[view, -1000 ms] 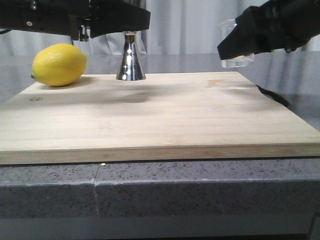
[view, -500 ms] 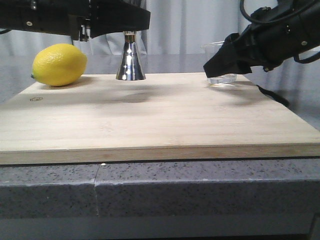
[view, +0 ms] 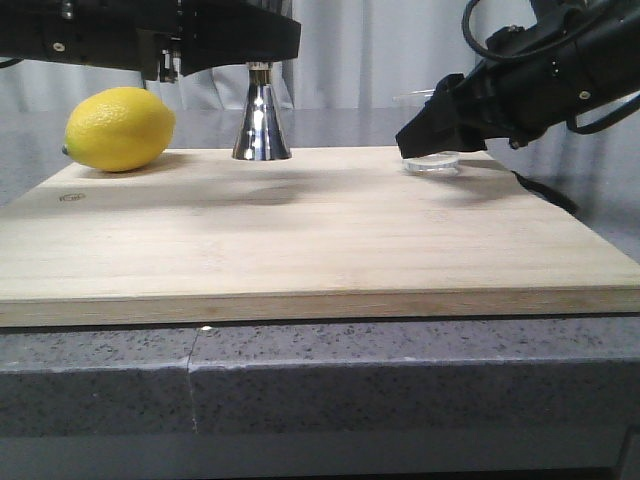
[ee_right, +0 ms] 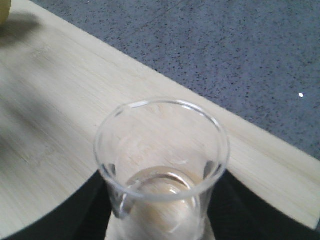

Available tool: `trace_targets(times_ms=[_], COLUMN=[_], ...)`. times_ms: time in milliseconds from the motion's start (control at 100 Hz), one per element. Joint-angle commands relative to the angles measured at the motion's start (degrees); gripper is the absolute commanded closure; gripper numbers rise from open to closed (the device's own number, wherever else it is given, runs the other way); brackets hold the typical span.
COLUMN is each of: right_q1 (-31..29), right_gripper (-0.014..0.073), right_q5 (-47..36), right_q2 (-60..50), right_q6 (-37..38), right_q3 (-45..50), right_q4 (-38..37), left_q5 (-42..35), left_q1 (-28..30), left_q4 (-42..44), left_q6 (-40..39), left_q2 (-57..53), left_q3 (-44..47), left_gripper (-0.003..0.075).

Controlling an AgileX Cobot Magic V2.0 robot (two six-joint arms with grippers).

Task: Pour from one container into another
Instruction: 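Open the right gripper and raise it away from the beaker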

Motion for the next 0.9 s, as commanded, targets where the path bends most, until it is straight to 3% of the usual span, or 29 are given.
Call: trace_targets(times_ms=[0, 140, 240, 390, 600, 890], right_q1=[-0.33, -0.33, -0.33, -0.33, -0.33, -0.33], right_gripper=[0.0204, 0.0020, -0.0066, -0.0064, -0.0064, -0.0064], right_q5=[1.58, -2.02, -2.56, -3.48, -11.67, -8.55], right_q2=[-1.66, -1.66, -2.09, -5.03, -11.87, -22.54], right_q6=[-0.53, -0.40, 0.33, 2.97, 8.15, 13.35], right_q3=[-1.41, -1.41, -1.41, -1.41, 0.10, 5.47], right_q4=[2.77, 2.77, 2.77, 2.77, -1.40, -1.63], left_q5=[5.09, 5.09, 5.09, 5.09, 5.09, 5.09], left_q1=[-0.41, -0.41, -0.41, -0.41, -0.41, -0.41], left_q4=[-5.76, -5.76, -5.76, -5.76, -5.76, -5.76], left_q6=[-0.57, -0.57, -0.57, -0.57, -0.57, -0.57], left_q2=[-2.38, -2.38, -2.38, -2.38, -2.38, -2.38], left_q3=[-1.65, -1.65, -1.65, -1.65, -1.65, -1.65], left_gripper=[0.0511, 0.0511, 0.0511, 0.0511, 0.0511, 0.0511])
